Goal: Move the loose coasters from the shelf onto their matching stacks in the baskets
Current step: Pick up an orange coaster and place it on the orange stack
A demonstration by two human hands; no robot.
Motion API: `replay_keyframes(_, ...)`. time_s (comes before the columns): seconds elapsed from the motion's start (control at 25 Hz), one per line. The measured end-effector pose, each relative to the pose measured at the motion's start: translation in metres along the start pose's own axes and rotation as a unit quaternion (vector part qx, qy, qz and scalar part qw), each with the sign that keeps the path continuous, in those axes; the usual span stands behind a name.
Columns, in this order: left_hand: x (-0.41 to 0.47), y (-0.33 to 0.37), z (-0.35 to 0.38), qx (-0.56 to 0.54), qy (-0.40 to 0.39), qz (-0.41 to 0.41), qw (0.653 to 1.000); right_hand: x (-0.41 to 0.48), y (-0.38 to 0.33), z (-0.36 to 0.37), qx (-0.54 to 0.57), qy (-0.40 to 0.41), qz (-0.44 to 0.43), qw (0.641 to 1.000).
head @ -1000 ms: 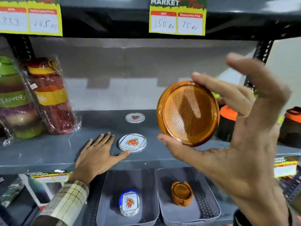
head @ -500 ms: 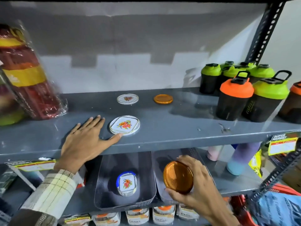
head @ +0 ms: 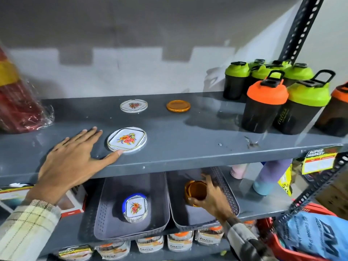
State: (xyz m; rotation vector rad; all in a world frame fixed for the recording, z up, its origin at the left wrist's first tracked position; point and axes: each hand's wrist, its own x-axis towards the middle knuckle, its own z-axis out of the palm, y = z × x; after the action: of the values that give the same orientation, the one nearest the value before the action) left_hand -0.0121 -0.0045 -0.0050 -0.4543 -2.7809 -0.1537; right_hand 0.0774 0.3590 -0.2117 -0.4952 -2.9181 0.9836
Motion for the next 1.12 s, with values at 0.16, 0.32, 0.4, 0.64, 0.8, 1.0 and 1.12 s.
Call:
replay_keyframes(0.16, -0.001, 0.0, -0.001, -0.003, 0.006, -0.002, 1.0, 0.019, 0.015, 0.015, -0.014, -0.033, 0.022, 0.999)
replay_keyframes(0.32, 0.001, -0.002, -0.001, 0.005, -0.004, 0.005, 1.0, 0.033, 0.015, 0.02, -0.016, -0.048, 0.02, 0.999)
replay_keyframes(0.4, 0.001, -0.003, 0.0, 0.009, -0.003, 0.005, 1.0, 0.038, 0.012, 0.022, -0.014, -0.05, 0.019, 0.998)
replay_keyframes(0.64, 0.0, -0.002, 0.0, 0.002, 0.008, 0.0, 1.0, 0.044, 0.016, 0.029, 0.006, -0.056, 0.015, 0.998)
replay_keyframes(0.8, 0.0, 0.0, -0.001, 0.002, 0.007, -0.001, 1.0, 0.046, 0.02, 0.032, 0.023, -0.036, 0.029, 0.999)
replay_keyframes(1.0, -0.001, 0.0, -0.001, 0.001, 0.006, -0.001, 1.0, 0.046, 0.025, 0.036, 0.048, -0.031, 0.026, 0.998)
replay_keyframes(1.12, -0.001, -0.001, -0.001, -0.001, 0.01, -0.003, 1.0, 0.043, 0.027, 0.039, 0.045, -0.03, 0.017, 0.998)
